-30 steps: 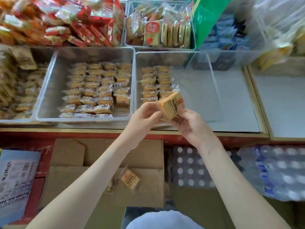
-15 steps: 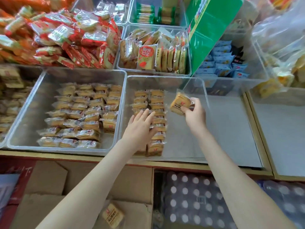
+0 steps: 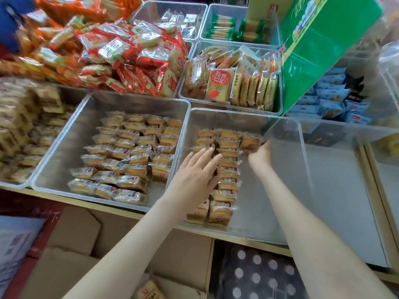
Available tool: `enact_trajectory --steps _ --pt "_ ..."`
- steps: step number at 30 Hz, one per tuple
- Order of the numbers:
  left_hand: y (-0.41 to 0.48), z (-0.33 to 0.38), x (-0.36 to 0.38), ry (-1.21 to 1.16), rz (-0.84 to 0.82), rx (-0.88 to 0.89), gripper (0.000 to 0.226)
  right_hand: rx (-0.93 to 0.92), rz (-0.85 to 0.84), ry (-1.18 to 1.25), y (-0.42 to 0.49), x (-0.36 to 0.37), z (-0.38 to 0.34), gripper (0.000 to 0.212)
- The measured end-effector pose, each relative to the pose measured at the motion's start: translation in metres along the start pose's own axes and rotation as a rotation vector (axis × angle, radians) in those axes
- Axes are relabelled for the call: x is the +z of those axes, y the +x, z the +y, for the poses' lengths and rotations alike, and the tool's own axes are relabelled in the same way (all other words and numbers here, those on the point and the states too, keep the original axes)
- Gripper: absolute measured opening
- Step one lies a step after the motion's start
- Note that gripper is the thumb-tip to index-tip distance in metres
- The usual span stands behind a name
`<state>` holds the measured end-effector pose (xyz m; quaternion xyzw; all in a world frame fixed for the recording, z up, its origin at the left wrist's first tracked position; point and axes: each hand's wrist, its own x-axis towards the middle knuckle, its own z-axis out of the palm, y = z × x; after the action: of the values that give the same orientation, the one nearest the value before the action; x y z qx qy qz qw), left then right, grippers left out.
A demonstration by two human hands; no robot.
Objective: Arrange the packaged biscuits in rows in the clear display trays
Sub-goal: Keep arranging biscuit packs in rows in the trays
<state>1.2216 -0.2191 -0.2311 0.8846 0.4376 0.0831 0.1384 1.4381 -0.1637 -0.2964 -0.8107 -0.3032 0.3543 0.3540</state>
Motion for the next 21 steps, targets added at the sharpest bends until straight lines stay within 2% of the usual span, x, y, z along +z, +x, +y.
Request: enact_trajectory --steps 2,5,7,10,12,14,16,19,21 --pt "-0.016 -0.011 -0.012 -0.056 0.186 0.008 0.046 -0.066 0.119 -0.098 -0.013 -0.005 -0.012 0.071" --pt "-0.045 -0.055 -0.026 -0.037 0.207 -0.139 0.042 -0.455 0.212 -0.167 -0.059 -0.001 -0.041 0.067" --pt "-0.059 -0.091 -0.034 0.043 0.109 -0.251 0.041 -0.703 0.071 -0.196 -0.097 0.014 -0.062 0.064" --pt "-0.068 -0.137 -0.047 0.115 -0.166 -0.360 0.057 -0.910 -0.290 -0.341 -0.137 0.053 -0.081 0.055" --pt "-0.068 -0.156 -0.052 0.173 -0.224 -0.377 0.064 -1.026 -0.371 -0.613 -0.150 0.085 -0.089 0.052" --pt "-0.070 -0.167 -0.057 0.188 -0.194 -0.371 0.068 -1.074 -0.331 -1.060 -0.160 0.116 -0.098 0.051" --pt "-0.077 -0.174 -0.059 0.179 -0.165 -0.364 0.069 -1.008 -0.315 -1.334 -0.165 0.142 -0.105 0.056" --pt "-0.091 -0.187 -0.060 0.112 -0.050 -0.334 0.066 -0.833 -0.315 -1.417 -0.165 0.167 -0.107 0.068" --pt "-0.101 -0.196 -0.059 0.039 0.094 -0.297 0.062 -0.806 -0.277 -1.438 -0.164 0.175 -0.105 0.074"
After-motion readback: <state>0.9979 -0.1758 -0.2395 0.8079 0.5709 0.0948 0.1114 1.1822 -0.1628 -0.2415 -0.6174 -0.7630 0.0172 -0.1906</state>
